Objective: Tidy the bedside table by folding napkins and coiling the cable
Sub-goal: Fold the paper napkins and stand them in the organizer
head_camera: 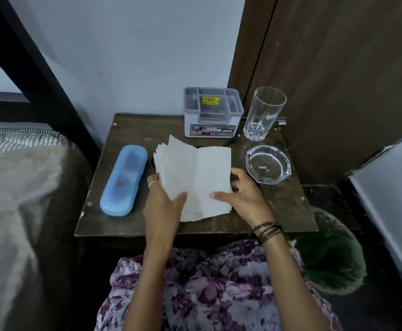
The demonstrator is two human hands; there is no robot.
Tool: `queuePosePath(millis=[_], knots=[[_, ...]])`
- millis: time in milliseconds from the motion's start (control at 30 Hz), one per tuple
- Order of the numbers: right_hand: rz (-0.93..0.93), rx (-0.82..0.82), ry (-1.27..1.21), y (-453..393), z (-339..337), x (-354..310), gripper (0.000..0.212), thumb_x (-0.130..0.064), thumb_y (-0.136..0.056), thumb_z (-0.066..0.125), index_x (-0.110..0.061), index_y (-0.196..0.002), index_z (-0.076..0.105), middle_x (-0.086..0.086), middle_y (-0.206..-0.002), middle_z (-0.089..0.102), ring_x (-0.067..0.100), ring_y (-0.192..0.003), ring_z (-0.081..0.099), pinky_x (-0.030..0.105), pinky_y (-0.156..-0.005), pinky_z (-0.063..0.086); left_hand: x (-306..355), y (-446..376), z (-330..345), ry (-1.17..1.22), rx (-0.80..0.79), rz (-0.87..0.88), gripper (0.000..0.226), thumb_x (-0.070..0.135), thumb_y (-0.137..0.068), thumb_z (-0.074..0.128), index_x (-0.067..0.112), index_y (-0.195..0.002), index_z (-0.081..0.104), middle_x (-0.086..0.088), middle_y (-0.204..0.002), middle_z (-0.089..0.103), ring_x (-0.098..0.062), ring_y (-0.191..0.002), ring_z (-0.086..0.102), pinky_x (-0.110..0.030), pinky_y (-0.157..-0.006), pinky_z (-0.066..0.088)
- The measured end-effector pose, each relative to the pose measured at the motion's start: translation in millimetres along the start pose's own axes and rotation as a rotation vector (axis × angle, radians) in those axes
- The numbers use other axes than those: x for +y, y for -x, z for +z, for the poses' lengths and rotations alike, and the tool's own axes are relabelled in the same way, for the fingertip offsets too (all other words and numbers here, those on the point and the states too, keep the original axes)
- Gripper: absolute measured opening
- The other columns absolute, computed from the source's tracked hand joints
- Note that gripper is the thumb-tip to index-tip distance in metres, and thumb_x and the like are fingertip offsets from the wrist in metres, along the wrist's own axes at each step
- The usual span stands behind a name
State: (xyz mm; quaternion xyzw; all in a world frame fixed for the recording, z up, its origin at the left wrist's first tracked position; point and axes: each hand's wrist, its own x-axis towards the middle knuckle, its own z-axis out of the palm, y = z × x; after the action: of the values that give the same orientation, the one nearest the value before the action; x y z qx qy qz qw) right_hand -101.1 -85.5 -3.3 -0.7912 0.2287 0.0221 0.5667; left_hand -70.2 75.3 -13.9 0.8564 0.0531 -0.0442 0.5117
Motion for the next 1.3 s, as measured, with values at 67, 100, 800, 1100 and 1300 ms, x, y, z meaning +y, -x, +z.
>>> queuePosePath(millis=[67,100,800,1100,1300], knots=[[-0.048,0.091,0.099,2,-2,2,0.056,-0.034,-0.076,0.075,-0.018,-0.124,0.052,-0.009,-0.092,0.064,0.01,-0.087,0.063,0.033,-0.081,0.053,1,4,1,-0.039,0.053,0.033,0.062,0.021,-0.084,0.066,0.014,-0.135,0.032,-0.004,-0.131,0.051,-0.027,-0.114,0.053,-0.034,-0.084,0.042],[-0.081,0.146,0.143,1,-3,1,0.048,-0.04,-0.078,0.071,-0.019,-0.119,0.058,-0.015,-0.087,0.062,0.005,-0.083,0.062,0.03,-0.078,0.052,1,5,1,-0.068,0.078,0.063,0.063,0.024,-0.085,0.065,0.015,-0.138,0.031,-0.005,-0.136,0.046,-0.026,-0.115,0.052,-0.035,-0.085,0.042],[-0.26,0.332,0.312,-31,15,-1,0.042,-0.028,-0.087,0.064,-0.015,-0.126,0.057,0.009,-0.112,0.065,0.018,-0.089,0.062,0.038,-0.084,0.051,6,2,1,-0.149,0.18,0.095,0.06,0.007,-0.083,0.065,0.009,-0.136,0.039,-0.012,-0.126,0.056,-0.03,-0.117,0.05,-0.05,-0.099,0.041],[-0.135,0.259,0.007,-33,14,1,0.057,-0.035,-0.076,0.075,-0.019,-0.125,0.053,-0.019,-0.078,0.058,-0.006,-0.069,0.058,0.004,-0.054,0.042,4,1,8,-0.177,0.178,-0.066,0.083,0.014,-0.076,0.074,0.013,-0.144,0.026,-0.015,-0.136,0.038,-0.034,-0.121,0.03,-0.046,-0.1,0.028],[-0.231,0.303,-0.077,-31,16,-1,0.051,-0.021,-0.077,0.075,-0.024,-0.121,0.049,-0.008,-0.08,0.062,0.008,-0.072,0.062,0.007,-0.057,0.044,6,5,6,0.008,0.177,0.036,0.077,0.005,-0.077,0.072,0.017,-0.14,0.03,-0.008,-0.129,0.039,-0.017,-0.101,0.047,-0.025,-0.086,0.04]])
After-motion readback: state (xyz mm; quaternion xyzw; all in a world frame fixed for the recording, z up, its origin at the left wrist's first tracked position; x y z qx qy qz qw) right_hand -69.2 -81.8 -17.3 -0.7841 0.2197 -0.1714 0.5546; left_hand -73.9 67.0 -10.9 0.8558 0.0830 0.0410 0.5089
